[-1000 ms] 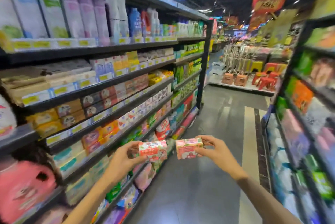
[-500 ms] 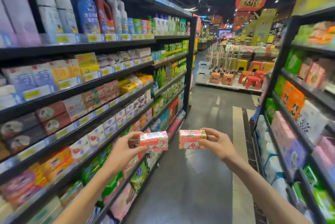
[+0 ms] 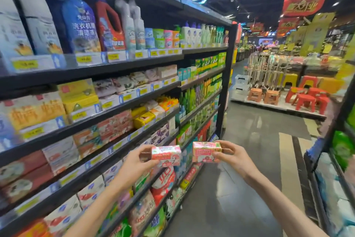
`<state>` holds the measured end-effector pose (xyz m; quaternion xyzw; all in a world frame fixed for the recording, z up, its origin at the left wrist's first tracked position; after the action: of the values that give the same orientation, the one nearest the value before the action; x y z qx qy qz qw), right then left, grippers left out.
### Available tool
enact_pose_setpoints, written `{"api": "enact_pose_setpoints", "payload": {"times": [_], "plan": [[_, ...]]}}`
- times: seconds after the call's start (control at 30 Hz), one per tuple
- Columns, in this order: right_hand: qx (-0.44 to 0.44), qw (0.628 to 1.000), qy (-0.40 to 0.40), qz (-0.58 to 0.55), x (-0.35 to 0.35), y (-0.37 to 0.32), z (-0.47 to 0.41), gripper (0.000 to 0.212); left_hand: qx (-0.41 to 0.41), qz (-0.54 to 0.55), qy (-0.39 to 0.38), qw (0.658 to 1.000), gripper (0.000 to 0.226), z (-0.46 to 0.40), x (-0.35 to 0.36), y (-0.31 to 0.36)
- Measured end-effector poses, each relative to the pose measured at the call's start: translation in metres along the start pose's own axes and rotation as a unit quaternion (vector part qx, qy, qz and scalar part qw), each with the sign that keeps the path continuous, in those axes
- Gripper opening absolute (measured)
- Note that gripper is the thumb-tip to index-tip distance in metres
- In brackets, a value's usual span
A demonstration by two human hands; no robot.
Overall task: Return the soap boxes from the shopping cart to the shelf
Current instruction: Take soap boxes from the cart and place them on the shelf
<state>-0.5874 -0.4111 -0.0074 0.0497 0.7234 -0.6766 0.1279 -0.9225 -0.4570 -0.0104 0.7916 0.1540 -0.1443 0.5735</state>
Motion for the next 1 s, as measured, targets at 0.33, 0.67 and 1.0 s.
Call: {"api": "enact_pose_setpoints", "payload": {"times": [0.33, 0.67, 1.0], "plan": [[-0.063, 0.978, -0.198, 0.011, 0.088, -0.002, -0.211, 0.036, -0.089, -0.078, 0.179, 0.977, 0.036, -0.068, -0.054, -0.058], [-0.123, 0.936, -0.327, 0.038, 0.161, -0.020, -0.332, 0.035, -0.201, -0.152, 0.320, 0.913, 0.046, -0.100, -0.081, -0.089], [-0.145, 0.927, -0.341, 0.061, 0.200, -0.026, -0.372, 0.046, -0.310, -0.170, 0.394, 0.848, 0.060, -0.120, -0.085, -0.133]]}}
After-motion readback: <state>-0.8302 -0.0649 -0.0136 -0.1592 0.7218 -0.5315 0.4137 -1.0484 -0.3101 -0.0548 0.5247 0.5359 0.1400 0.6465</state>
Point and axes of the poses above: each hand's wrist, its own z-axis away from the middle knuckle, its own x-axis out of the palm, y = z × x, the point moved 1 cm from there along -z, towards the middle knuckle, and after that the axes turned 7 degrees about x, right-handed, at the moved point
